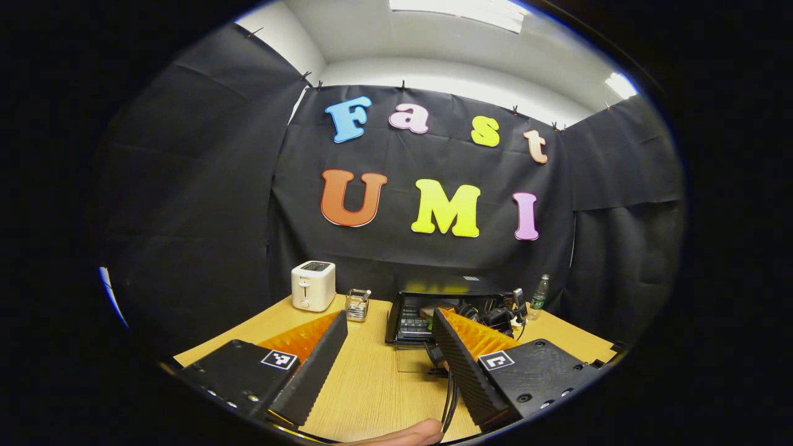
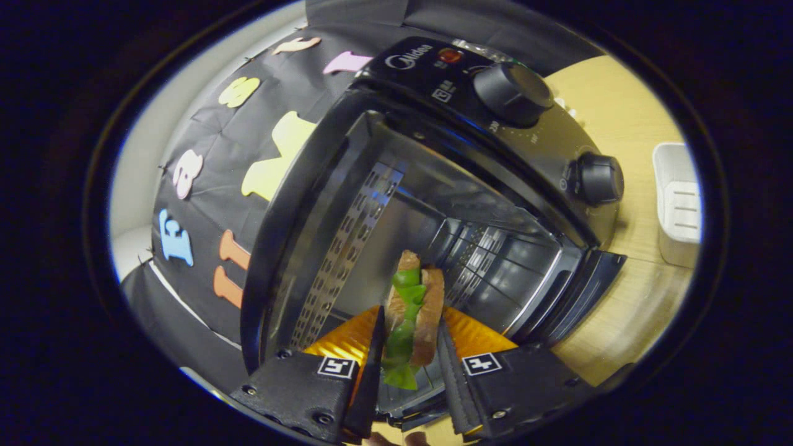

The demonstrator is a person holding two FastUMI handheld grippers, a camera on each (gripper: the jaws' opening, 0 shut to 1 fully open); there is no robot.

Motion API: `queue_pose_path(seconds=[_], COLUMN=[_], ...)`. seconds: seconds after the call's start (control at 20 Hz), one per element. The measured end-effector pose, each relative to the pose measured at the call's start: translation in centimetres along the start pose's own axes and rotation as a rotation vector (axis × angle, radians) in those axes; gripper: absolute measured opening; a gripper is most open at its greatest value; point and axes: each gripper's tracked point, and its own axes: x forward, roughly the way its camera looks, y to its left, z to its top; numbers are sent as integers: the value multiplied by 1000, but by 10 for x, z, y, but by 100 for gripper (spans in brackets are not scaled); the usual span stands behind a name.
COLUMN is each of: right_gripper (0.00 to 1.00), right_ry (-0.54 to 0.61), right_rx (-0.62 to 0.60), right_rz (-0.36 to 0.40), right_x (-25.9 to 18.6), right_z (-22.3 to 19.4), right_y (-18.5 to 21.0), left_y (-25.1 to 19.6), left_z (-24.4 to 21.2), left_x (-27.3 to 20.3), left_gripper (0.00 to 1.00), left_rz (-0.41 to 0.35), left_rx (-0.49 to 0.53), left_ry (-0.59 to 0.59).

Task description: Open the electric oven with the left hand, put the food in, and close the electric oven.

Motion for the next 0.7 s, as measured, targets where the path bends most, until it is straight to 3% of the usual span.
queue_pose_path(seconds=[0.05, 0.1, 0.15, 0.2, 0.25, 0.3, 0.35, 0.4, 0.45, 0.5, 0.7], right_gripper=[52, 41, 57, 62, 54, 60, 80, 77, 93, 98, 99], right_ry=[-3, -3, -4, 2, 1, 9, 20, 30, 35, 39, 156], right_rx=[-10, -21, -44, -80, -121, -173, -231, -280, -312, -336, -528], right_rz=[2, 0, -6, -6, 6, 15, 14, 12, 9, 8, -23], right_x=[0, -2, -1, -1, -1, -1, 0, 0, 0, -1, 1], right_z=[1, -1, -2, -5, -8, -12, -17, -20, -22, -21, -39], right_y=[-2, -1, 0, 3, 11, 16, 20, 21, 22, 22, 22], left_y=[3, 4, 4, 3, 5, 6, 5, 5, 6, 5, -1], left_z=[-2, -3, -4, -6, -5, -4, -5, -6, -9, -9, -8], left_x=[1, 2, 2, 3, 3, 2, 2, 3, 2, 1, -3], left_gripper=[91, 91, 91, 91, 91, 91, 91, 91, 91, 91, 91], left_rz=[5, 6, 2, -1, -1, 0, -3, -1, 3, 1, -5], left_rx=[-6, -14, -23, -29, -31, -32, -30, -32, -34, -36, -26], left_ry=[4, 7, 8, 13, 11, 11, 7, 11, 20, 21, 25])
